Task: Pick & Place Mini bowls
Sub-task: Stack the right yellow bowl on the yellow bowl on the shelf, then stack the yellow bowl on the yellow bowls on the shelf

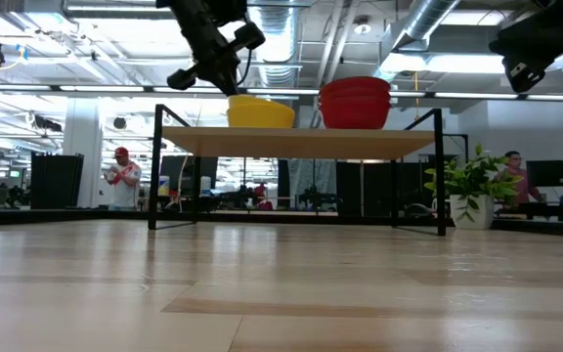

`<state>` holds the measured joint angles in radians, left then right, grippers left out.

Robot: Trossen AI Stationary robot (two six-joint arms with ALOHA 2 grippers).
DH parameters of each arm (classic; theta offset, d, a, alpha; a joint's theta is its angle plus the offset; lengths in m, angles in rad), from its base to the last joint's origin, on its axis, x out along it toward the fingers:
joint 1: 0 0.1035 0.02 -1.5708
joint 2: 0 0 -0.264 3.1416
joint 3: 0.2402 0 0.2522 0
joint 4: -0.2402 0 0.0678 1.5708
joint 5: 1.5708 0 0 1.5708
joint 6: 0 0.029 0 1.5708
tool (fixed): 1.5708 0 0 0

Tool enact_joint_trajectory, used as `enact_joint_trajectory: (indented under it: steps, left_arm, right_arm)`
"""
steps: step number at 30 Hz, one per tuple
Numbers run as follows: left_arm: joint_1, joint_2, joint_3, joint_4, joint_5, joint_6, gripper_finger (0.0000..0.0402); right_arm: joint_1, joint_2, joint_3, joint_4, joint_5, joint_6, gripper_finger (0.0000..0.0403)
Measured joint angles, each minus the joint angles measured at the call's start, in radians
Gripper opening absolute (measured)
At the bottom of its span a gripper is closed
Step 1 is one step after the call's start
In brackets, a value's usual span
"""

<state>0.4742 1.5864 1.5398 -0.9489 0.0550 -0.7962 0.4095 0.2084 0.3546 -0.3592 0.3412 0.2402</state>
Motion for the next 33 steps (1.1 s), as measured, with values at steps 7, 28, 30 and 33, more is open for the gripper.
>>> enact_joint_trajectory:
  steps: [7,28,30,33]
  left_arm:
    - [0.013,-0.002,0.000,0.001,-0.006,0.005,0.0005]
    - [-0.111,-0.231,-0.060,0.109,-0.022,-0.077,0.0005]
    - [-0.200,-0.275,-0.075,0.100,-0.027,-0.095,0.0005]
    - [-0.356,-0.332,-0.118,0.036,-0.046,-0.162,0.0005]
  right_arm:
    - [0.000,0.000,0.000,0.000,0.000,0.004,0.0061]
    - [0.000,0.000,0.000,0.000,-0.002,0.006,0.0061]
    - [0.000,0.000,0.000,0.000,-0.002,0.012,0.0061]
    - [0.000,0.000,0.000,0.000,-0.002,0.014,0.0061]
